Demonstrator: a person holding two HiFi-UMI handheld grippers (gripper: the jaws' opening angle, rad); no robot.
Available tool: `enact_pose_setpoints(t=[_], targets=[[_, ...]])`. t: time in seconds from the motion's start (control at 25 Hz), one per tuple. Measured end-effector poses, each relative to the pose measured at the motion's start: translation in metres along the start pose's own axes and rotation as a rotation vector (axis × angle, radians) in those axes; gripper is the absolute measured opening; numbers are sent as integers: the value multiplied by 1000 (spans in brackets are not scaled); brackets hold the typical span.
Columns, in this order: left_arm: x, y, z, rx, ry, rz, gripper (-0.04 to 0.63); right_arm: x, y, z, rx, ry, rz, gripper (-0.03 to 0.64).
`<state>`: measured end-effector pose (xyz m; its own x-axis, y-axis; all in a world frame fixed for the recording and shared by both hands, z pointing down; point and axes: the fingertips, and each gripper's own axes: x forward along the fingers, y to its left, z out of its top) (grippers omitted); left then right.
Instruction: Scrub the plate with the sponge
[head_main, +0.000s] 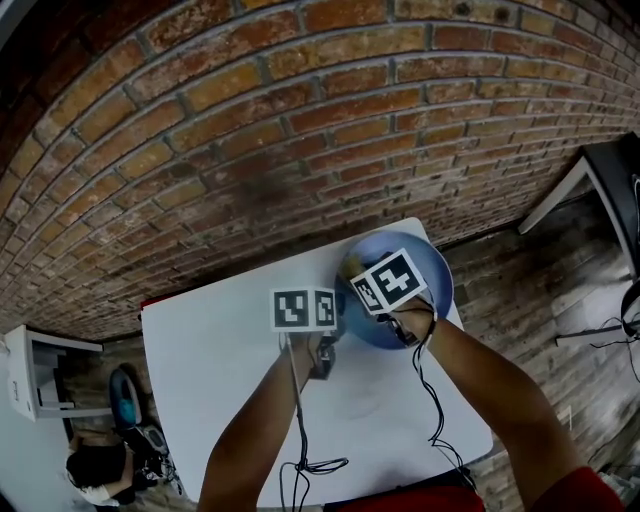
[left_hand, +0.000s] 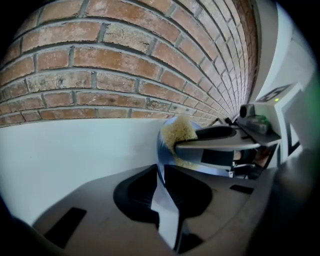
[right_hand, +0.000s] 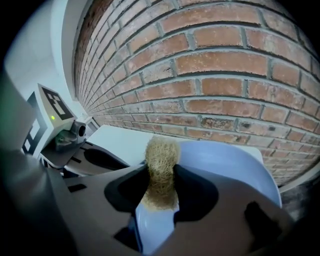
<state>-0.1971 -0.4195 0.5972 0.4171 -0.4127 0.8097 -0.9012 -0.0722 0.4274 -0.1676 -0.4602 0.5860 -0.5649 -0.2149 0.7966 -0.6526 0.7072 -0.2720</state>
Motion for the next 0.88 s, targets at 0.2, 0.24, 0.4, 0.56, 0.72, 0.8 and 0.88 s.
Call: enact_pose_setpoints(t=[0.2,0.24,0.4,0.56,0.72,0.8,0.88], targets=[[-1,1,-1,-11,-9,0,54,-15,-29,-6,17,11,-61,163],[-1,1,-1,-14,-11,-2,54,-20,-38,-10,24,15,-78,163],[-1,2,-2,-22,-17,-3,54,-41,-71,-25,54,32,-147,163],[-2,1,-2,-31,-24,-5,54,-58,-92,-38,68,53,-211,163],[-1,1,-3,-40,-30,-3,54,-63,-73,-41,70,46,-160,163],[-2,1,-3,-47,-35,-6,54,-60,-40,-36,52,38,-78,163],[-3,1,-3,-54,-39,-9,52,-52,-5,-33,30,41,1,163]])
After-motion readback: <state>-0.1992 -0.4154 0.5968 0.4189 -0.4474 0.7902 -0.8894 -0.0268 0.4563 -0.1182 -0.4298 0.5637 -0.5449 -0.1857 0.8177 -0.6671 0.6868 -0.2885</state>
